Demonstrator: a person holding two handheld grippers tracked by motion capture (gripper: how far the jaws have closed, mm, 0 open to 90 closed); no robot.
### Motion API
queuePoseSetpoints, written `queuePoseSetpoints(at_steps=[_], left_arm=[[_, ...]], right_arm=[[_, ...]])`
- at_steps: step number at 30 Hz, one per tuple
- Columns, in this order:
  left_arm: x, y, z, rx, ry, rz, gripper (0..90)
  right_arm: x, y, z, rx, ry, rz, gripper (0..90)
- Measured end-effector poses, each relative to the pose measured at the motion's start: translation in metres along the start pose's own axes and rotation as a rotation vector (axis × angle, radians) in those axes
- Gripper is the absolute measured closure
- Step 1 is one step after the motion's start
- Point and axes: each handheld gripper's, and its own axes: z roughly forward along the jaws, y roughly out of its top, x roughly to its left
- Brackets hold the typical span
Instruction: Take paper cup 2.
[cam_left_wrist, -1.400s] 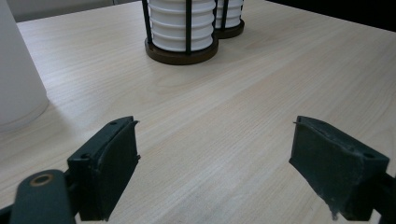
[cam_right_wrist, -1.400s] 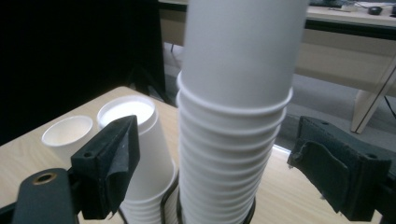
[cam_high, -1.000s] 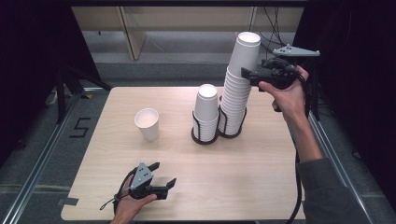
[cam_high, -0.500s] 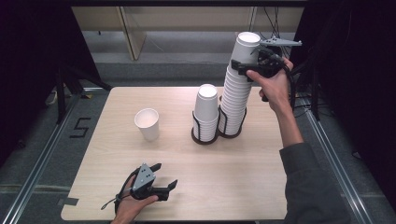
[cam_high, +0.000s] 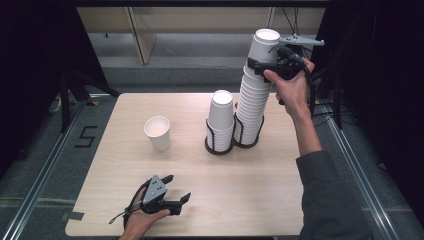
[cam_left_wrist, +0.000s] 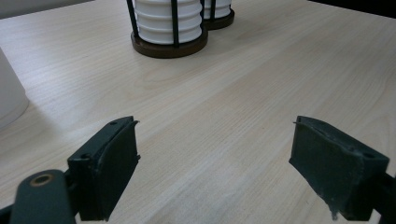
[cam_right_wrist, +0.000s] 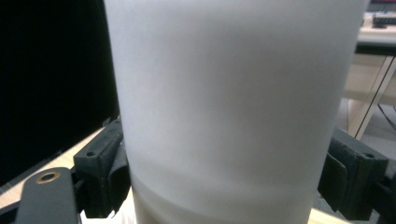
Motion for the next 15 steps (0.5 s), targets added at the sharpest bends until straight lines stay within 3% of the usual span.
queuePoseSetpoints(at_steps=[8,15], left_arm=[[-0.001,0.0,0.0,0.004,-0.005,0.003,14.1],[0.0,0.0,0.0,0.004,-0.005,0.002,14.1]], right_arm=[[0.005,0.021,-0.012,-0.061,-0.037,-0.017,17.7],[0.004,0.038,-0.029,-0.154,-0.057,-0.005,18.4]])
